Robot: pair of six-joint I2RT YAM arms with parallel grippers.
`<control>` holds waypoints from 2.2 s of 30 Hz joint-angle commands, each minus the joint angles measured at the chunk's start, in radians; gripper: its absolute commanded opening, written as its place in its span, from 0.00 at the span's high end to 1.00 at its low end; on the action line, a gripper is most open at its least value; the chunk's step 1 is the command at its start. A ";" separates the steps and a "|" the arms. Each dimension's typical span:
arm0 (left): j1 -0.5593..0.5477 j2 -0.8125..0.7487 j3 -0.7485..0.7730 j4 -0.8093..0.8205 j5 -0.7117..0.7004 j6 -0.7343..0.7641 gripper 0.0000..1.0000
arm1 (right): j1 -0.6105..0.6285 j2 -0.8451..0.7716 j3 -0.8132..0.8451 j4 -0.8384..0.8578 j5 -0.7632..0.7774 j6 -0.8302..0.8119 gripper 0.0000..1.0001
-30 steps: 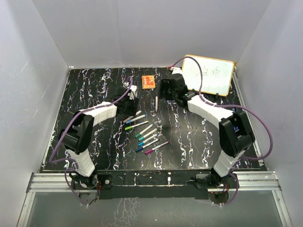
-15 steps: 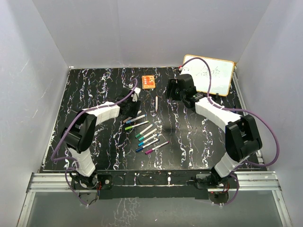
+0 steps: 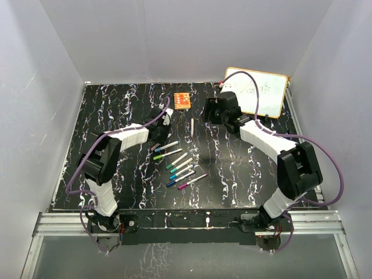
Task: Open the pen caps
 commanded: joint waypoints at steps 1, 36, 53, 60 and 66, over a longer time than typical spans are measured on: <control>0.000 0.035 0.007 -0.038 0.017 -0.003 0.67 | -0.008 -0.048 -0.001 0.062 -0.005 -0.008 0.47; 0.020 -0.153 0.259 -0.007 0.064 -0.033 1.00 | -0.082 -0.054 -0.204 0.429 -0.456 0.214 0.44; -0.030 -0.241 0.035 0.307 0.443 -0.393 1.00 | -0.082 -0.046 -0.282 0.632 -0.529 0.364 0.44; -0.107 -0.189 0.071 0.353 0.467 -0.442 1.00 | -0.082 -0.036 -0.285 0.643 -0.518 0.389 0.45; -0.151 -0.163 0.078 0.383 0.467 -0.470 1.00 | -0.081 -0.042 -0.290 0.638 -0.500 0.396 0.46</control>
